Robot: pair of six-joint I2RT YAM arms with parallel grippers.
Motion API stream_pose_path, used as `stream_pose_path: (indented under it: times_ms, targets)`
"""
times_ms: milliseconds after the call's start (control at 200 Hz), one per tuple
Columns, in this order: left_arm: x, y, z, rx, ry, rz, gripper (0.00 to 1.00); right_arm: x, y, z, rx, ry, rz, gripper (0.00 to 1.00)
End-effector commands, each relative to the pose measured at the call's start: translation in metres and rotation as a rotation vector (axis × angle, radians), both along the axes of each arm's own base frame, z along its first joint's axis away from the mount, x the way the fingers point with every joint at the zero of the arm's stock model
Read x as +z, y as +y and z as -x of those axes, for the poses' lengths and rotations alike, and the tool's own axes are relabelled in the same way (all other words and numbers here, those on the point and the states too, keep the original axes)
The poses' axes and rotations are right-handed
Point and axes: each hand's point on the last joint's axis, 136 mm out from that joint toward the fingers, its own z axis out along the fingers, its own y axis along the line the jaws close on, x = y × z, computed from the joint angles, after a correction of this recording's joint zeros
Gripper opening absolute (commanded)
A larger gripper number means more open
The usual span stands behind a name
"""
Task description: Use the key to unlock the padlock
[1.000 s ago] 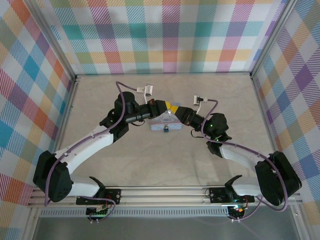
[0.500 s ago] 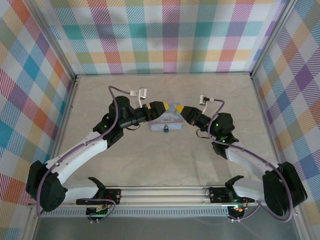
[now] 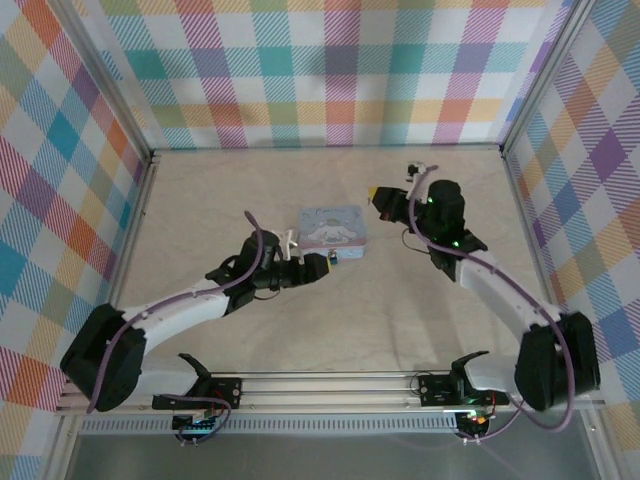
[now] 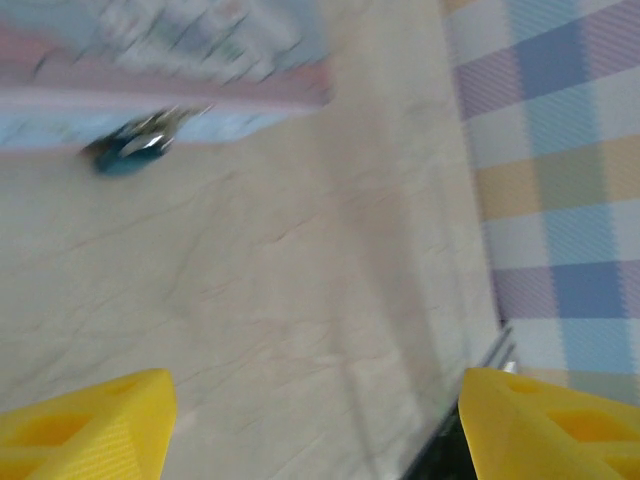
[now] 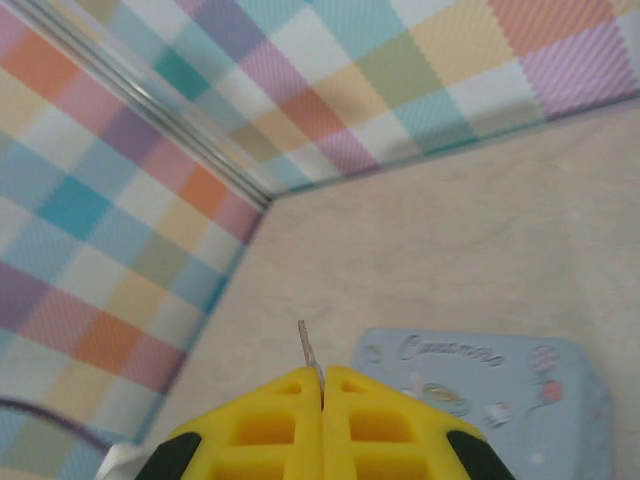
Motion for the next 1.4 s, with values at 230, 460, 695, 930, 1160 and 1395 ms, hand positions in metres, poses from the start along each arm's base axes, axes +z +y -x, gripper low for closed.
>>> stream_pose_path:
  times_ms: [230,460,695,930,1160,1395]
  targets:
    - [-0.019,-0.016,-0.050,0.068,-0.202,-0.018,0.76,-0.064,0.017,-0.090,-0.011,0.017,0.278,0.00]
    - [-0.035,-0.014,-0.082,0.118,-0.223,-0.069,0.76,-0.093,0.032,-0.136,0.011,0.038,0.376,0.00]
    - [-0.038,0.006,-0.098,0.155,-0.268,-0.122,0.77,-0.124,0.052,-0.149,0.067,0.087,0.441,0.00]
    - [-0.047,-0.008,-0.082,0.036,-0.277,-0.080,0.78,-0.140,0.063,-0.138,0.113,0.101,0.508,0.00]
    - [-0.061,-0.027,-0.064,-0.045,-0.397,-0.090,0.80,-0.155,0.076,-0.122,0.174,0.108,0.566,0.00]
    - [-0.081,-0.030,-0.075,0.003,-0.478,-0.226,0.80,-0.166,0.082,-0.110,0.211,0.118,0.593,0.00]
